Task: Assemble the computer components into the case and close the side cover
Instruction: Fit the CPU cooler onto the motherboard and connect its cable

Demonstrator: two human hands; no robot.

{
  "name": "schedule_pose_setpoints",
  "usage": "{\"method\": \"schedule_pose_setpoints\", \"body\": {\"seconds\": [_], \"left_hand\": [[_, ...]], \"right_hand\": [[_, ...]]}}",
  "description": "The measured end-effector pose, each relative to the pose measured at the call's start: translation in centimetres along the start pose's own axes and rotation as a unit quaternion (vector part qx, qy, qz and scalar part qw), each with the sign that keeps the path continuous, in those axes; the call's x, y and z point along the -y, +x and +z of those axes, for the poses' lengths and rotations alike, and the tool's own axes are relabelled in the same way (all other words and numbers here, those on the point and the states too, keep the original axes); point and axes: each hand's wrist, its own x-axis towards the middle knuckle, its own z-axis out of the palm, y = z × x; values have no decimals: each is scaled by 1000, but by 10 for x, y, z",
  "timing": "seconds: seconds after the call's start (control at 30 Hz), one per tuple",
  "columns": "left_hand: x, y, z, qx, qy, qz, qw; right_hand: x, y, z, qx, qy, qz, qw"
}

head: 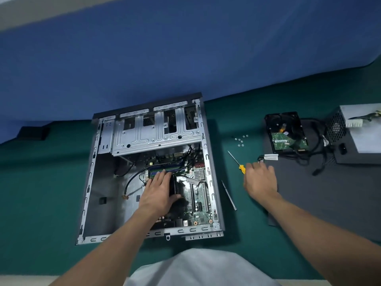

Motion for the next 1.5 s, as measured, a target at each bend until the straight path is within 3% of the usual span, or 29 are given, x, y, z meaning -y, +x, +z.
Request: {"method": "schedule_pose_setpoints", "body": {"seconds": [0.07,0.13,0.27,0.4,0.47,0.53,0.7,0.93,1.17,1.5], "left_hand": [[0,0,1,5,-2,1,1000],[1,0,1,-1,-7,7,1000],[5,0,2,-45,4,33,998],[13,5,2,-58,8,72,996],[19,8,2,-45,12,95,994],[25,11,1,-22,22,109,994],[34,19,2,-26,17,141,989],[31,28,7,-51,45,143,987],[31,45,15,-115,139,190,965],[33,49,24,-171,116,216,954]], "right_hand": [[0,2,-1,18,5,0,1000],[4,1,-8,31,79,31,996],[15,-10,-44,-49,385,100,916],[22,-20,-98,-208,465,52,859],[30,-23,-122,-215,504,9,836],[44,-27,-138,-172,537,-42,825],[93,-28,-132,-79,481,-141,862],[128,-11,-107,-70,302,-253,916],[132,-1,-96,-97,264,-286,916],[134,-4,-93,-76,251,-276,925]]}}
